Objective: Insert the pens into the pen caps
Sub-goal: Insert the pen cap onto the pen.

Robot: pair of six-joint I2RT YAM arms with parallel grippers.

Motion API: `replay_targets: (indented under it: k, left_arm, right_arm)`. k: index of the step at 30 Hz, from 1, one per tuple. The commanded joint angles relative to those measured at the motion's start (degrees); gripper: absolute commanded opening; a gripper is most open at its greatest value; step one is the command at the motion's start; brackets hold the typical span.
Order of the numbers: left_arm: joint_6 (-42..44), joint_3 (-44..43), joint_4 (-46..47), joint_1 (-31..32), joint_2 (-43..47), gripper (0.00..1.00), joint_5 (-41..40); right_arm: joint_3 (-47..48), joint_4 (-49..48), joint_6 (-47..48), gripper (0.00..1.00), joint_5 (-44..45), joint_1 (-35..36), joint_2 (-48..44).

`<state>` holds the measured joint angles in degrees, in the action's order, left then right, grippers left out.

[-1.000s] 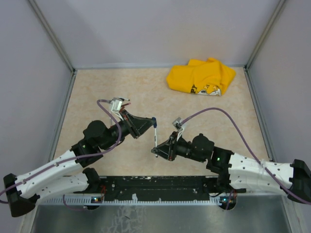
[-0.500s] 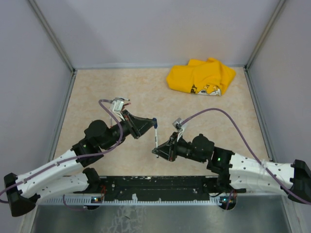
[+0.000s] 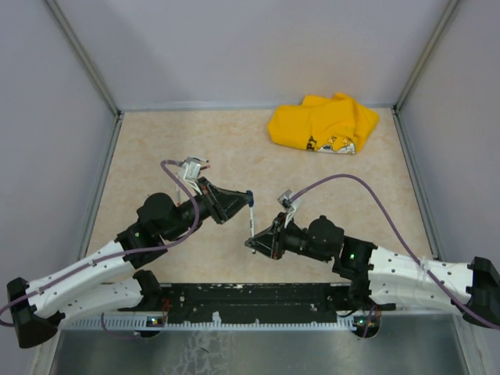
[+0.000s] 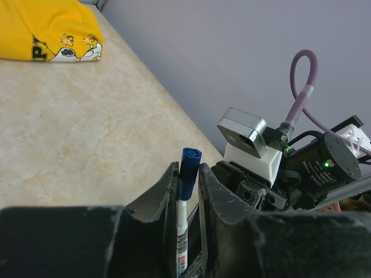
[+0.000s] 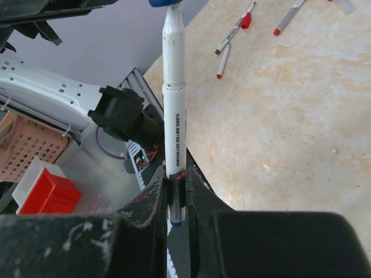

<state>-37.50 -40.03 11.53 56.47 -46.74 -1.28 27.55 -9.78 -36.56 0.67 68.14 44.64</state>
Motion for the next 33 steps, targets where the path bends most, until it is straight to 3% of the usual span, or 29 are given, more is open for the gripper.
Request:
replay_targets:
  k: [1, 15, 25, 33]
  left_arm:
    - [0.39, 0.38, -0.54, 0.13, 0.79, 0.25, 1.57]
    - [0.50, 0.35, -0.45, 0.13, 0.79, 0.30, 1.52]
    - [0.27, 0.30, -0.61, 0.16, 1.00, 0.58, 0.88]
    - [-0.43, 0.16, -0.54, 0.13, 0.61, 0.63, 0.14]
  right_arm:
    - [3.83, -3.26, 0.81, 0.00, 1.79, 0.06, -0.58]
    - [4.35, -3.20, 1.13, 0.00, 1.75, 0.07, 0.26]
    - [4.62, -2.59, 1.45, 0.00, 1.85, 0.02, -0.08]
    - [4.60, -4.15, 2.40, 0.00, -0.88, 0.02, 0.43]
